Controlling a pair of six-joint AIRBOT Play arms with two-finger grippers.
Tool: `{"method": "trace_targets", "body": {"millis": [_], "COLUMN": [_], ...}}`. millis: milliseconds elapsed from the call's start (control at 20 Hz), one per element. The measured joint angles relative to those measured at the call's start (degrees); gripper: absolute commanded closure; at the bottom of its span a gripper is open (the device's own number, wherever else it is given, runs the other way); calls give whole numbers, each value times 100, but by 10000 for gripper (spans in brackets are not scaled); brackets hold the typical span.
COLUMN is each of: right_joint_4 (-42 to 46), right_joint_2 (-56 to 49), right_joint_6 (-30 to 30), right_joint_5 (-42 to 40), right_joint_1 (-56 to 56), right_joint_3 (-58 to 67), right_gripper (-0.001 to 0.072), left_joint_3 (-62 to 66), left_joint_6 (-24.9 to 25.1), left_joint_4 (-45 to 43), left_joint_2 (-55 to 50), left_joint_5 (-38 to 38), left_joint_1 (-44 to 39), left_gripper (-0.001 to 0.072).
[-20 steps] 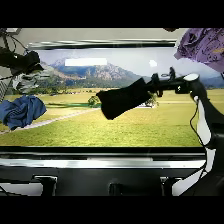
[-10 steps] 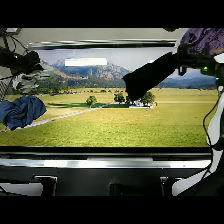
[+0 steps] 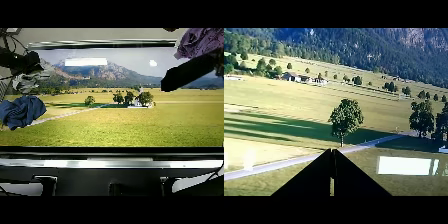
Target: Fold the clothes and pants, and hang the long-sleeved shirts on hangers.
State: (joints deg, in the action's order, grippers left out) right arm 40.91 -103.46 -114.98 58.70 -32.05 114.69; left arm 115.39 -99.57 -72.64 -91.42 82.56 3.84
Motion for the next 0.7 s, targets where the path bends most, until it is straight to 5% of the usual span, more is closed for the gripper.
{"method": "trace_targets", "body": {"millis": [350, 700], "right_joint_4": [1773, 2481], "right_joint_2": [546, 1768], "right_joint_6": [-389, -157], "right_joint_5": [809, 697], "right_joint_1": [-1088, -1932], "right_joint_3": [-636, -3032], "right_gripper": [685, 684], "left_joint_3": [0, 0], "left_joint_6": [-9, -33], "left_joint_4": [0, 0], "left_joint_2": [0, 0], "left_joint_5": [48, 61], "left_joint_1": [0, 0], "left_gripper": [691, 691]}}
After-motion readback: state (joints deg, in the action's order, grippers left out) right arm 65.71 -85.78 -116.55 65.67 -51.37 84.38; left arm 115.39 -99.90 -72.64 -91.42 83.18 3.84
